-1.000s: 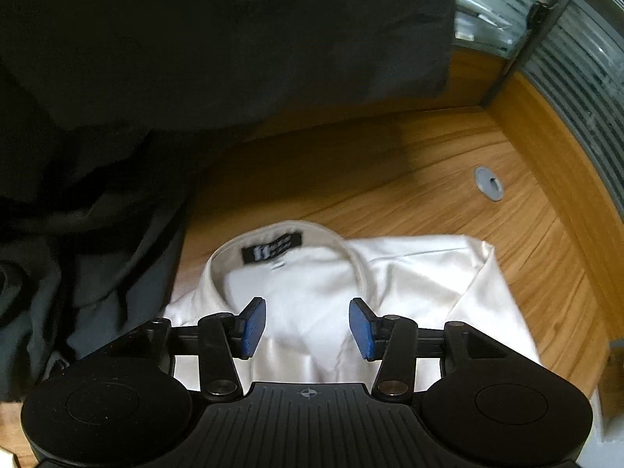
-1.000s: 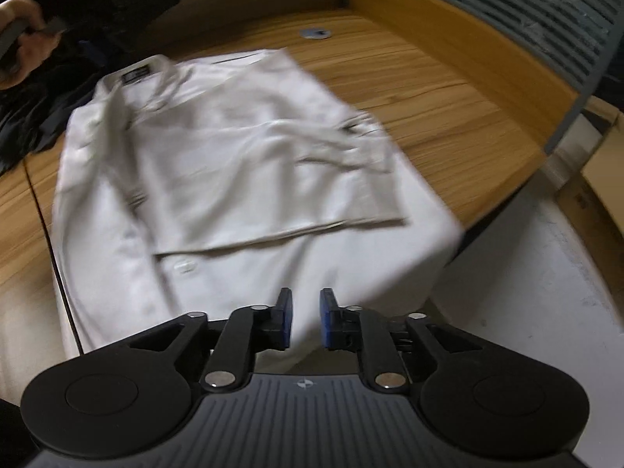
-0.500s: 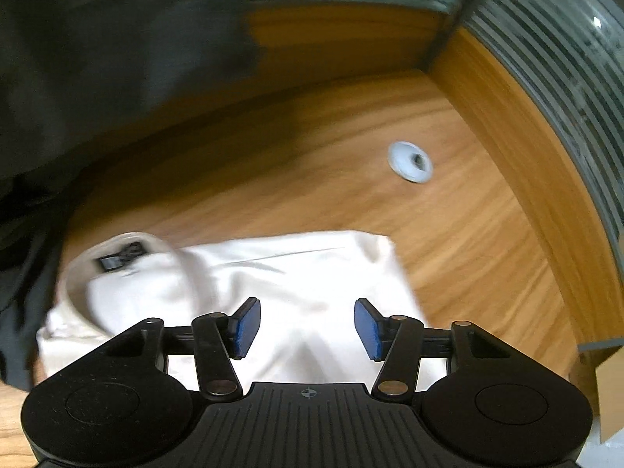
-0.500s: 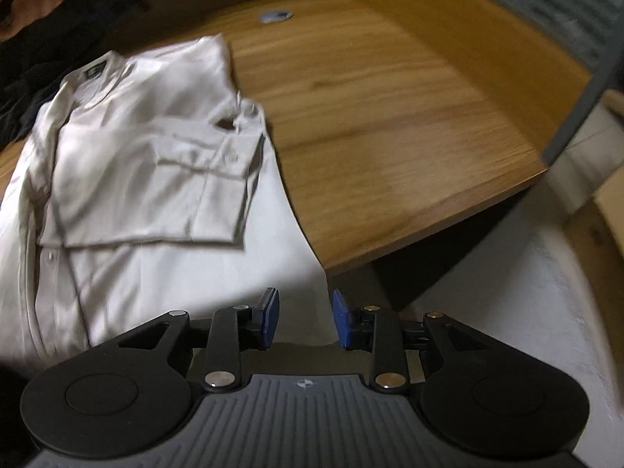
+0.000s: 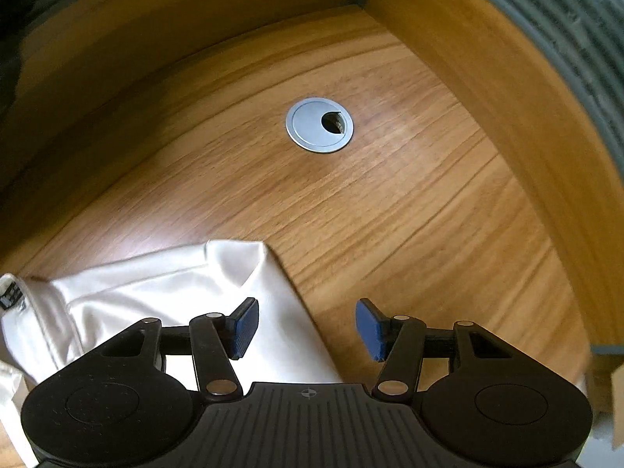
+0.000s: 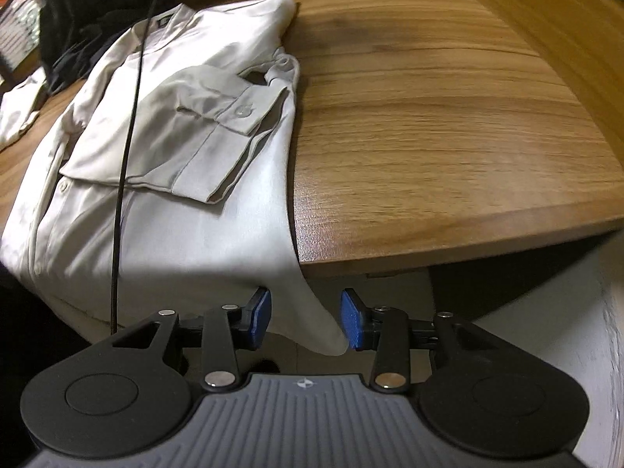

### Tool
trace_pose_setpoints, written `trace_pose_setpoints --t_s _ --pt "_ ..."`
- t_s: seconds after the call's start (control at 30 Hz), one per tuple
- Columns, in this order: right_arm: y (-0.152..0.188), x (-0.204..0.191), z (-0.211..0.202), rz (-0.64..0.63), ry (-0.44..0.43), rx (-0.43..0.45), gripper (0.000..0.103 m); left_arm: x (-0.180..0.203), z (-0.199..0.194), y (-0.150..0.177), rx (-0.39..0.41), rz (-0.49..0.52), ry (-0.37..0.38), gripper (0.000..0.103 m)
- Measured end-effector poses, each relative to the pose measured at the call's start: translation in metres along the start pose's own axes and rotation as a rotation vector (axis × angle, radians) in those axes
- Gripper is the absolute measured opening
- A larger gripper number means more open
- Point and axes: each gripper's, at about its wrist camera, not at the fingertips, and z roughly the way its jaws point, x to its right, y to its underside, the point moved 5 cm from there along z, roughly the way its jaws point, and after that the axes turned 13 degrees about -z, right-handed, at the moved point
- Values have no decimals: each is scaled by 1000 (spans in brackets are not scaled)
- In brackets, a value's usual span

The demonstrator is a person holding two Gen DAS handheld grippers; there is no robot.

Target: Fold clothes

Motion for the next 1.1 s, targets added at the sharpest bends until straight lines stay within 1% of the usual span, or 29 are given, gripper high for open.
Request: trace_pose_setpoints --t_s 0.07,0.13,0.17,0.27,0.3,0.33,0.37,0.43,0.47,0.5,0.53,0.6,0.77,0.9,1.1 --pt "-2 1 4 -8 -30 7 44 1 7 -2 -5 -2 -24 53" --pt "-3 2 8 -16 -48 7 44 2 12 -1 -8 6 -47 38" --pt "-4 2 10 -20 -50 6 44 2 15 -1 -9 11 -58 36" --pt "-4 3 13 -26 -69 1 43 0 22 2 -17 25 -89 35" --pt "-4 3 14 -26 -75 1 38 -2 24 3 -22 26 -102 35" --pt "-4 2 14 -22 -82 0 31 -4 27 4 -27 27 -114 34" --pt "-4 2 15 -17 -88 0 28 -6 28 5 -23 24 -116 33" --pt "-5 0 15 -10 -98 -1 16 -9 29 6 -14 20 -110 29" --pt "-5 -2 15 -9 -96 -5 13 -10 29 6 -12 23 -106 24" --pt "-5 -3 14 -2 -94 -8 10 -11 30 6 -10 26 -102 6" --pt "-5 -5 13 5 -92 -12 5 -14 29 5 -9 15 -92 4" --pt "-5 -8 7 26 -81 -14 1 -20 26 5 -7 -8 -67 3" --pt "-12 -26 -20 62 8 -2 1 -36 2 4 2 -33 8 3" --pt "-25 -54 -44 59 87 -14 1 -53 -23 4 -1 -61 71 3" --pt "-51 -110 -66 32 156 -49 1 -91 -66 13 21 -55 139 2"
